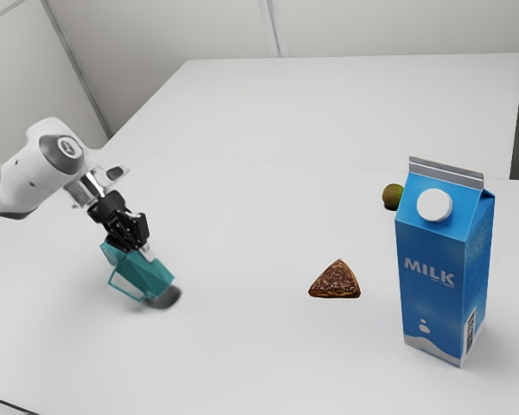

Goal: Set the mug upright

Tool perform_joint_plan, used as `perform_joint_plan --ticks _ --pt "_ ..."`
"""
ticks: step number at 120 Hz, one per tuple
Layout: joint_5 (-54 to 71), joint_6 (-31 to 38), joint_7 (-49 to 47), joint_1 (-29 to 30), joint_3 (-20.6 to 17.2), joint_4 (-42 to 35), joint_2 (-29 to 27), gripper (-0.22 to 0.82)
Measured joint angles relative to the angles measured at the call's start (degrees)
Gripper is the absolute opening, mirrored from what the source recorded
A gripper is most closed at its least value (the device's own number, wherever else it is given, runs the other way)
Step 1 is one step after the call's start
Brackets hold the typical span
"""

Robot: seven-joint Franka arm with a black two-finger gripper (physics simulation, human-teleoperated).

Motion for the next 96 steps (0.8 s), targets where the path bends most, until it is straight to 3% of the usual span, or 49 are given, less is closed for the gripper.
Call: perform_joint_plan --ticks 60,96 --pt "19.8 8.7 -12.2 -10.1 0.6 -1.1 -4.4 -0.17" --pt "25.5 15.5 -17.8 -10.9 0.6 -4.1 -4.3 -0.17"
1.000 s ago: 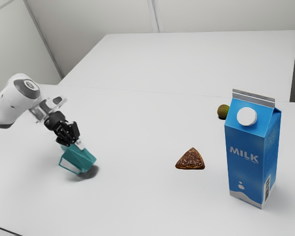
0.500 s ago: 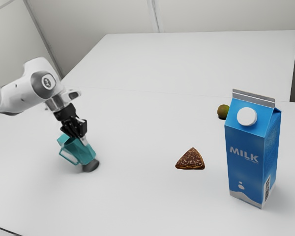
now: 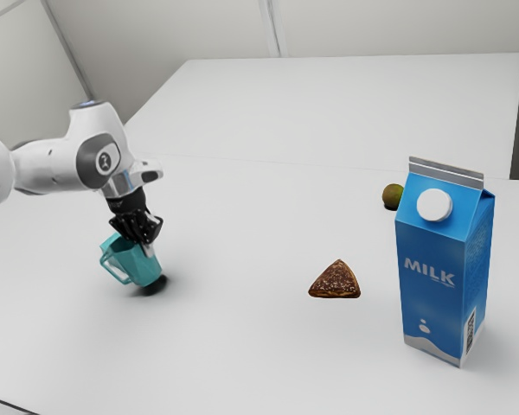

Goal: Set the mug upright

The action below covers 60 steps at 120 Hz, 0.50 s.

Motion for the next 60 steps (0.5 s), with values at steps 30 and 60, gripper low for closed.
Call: perform_joint_plan --ticks 30,60 --pt "0.8 5.3 -2.4 -0.2 0.0 -1.1 -0.4 -0.17" --pt "1.6 8.1 -4.0 -2.3 0.0 -2.5 -0.6 -0.17"
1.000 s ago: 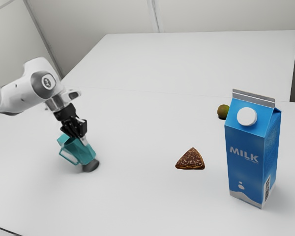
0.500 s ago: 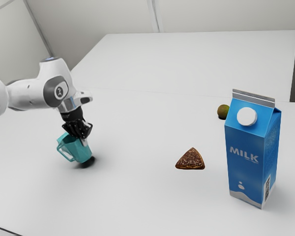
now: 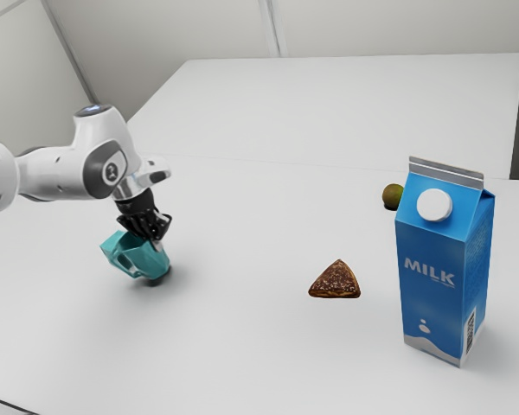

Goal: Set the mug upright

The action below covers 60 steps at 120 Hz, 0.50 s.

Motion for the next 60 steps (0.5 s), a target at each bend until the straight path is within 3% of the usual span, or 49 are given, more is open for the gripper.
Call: perform_joint_plan --ticks 60 --pt "3.4 0.1 -0.8 -1.3 0.0 0.8 3.6 -0.17"
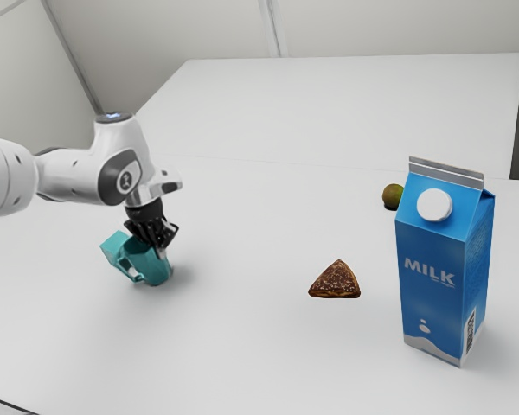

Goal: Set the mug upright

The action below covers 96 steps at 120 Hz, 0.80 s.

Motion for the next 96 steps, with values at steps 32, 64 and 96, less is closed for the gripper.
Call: perform_joint_plan --ticks 32,64,96 --pt "-0.1 -0.2 1.4 -0.3 0.0 0.6 0.3 0.32" --pt "-0.1 -1.4 2.8 -0.4 0.2 2.2 -1.2 0.52" --pt "0.9 -6.2 3.9 -0.8 0.5 8.9 -5.3 0.58"
